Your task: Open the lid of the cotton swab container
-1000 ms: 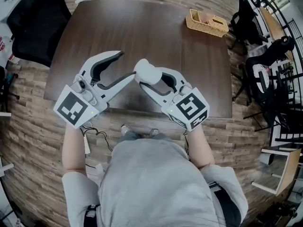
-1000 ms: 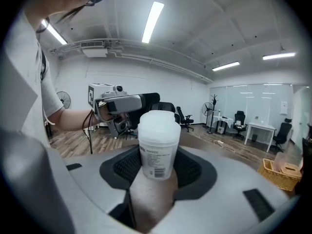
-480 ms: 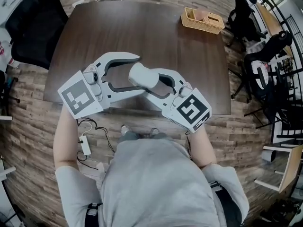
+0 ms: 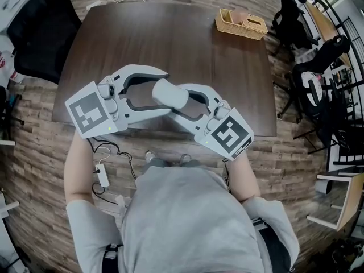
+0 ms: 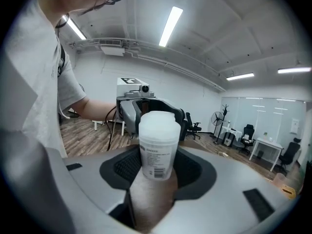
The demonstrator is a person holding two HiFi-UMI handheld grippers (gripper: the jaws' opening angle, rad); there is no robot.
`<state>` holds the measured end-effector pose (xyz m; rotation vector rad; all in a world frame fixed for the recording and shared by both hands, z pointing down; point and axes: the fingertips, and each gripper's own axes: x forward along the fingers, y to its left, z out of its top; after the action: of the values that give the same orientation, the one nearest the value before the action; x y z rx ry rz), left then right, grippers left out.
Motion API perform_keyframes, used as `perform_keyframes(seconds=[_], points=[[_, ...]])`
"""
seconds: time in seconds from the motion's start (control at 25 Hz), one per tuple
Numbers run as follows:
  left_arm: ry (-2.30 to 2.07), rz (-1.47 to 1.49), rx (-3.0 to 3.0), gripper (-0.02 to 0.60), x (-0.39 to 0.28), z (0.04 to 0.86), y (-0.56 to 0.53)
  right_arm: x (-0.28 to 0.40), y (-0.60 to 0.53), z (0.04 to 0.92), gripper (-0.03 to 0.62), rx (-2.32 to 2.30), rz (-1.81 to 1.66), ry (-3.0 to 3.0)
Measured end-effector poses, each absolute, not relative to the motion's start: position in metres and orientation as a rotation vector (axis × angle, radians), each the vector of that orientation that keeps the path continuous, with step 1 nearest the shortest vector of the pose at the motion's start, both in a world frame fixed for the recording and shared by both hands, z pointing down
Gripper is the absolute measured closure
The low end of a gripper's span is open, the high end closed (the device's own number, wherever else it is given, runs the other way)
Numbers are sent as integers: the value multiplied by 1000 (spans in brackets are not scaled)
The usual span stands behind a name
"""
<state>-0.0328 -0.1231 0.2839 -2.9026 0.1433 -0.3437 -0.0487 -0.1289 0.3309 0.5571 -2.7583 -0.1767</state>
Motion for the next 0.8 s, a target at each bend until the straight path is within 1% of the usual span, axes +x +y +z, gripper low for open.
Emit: perform_keyframes(seconds=[0.32,0.44,0.52,0.68,0.8], points=[[132,-324,-2974,324,-33,280,-124,-47,-128,325,398,529,-192,-2787],[84,-178,-3124,334,-34,269,-126,-50,-128,327,399,532,-334,-2727],[81,-118,-3153,336,-34,262,-128,-54,-128,325,399,534,-325,-2752],[148,-108,-3134,336,-33,258,-127,-54,-127,318,399,539,-331,-2778],[179,-5,-3164,336,-34,250,-130,-54,-129,316,399,556,-354,-2766]])
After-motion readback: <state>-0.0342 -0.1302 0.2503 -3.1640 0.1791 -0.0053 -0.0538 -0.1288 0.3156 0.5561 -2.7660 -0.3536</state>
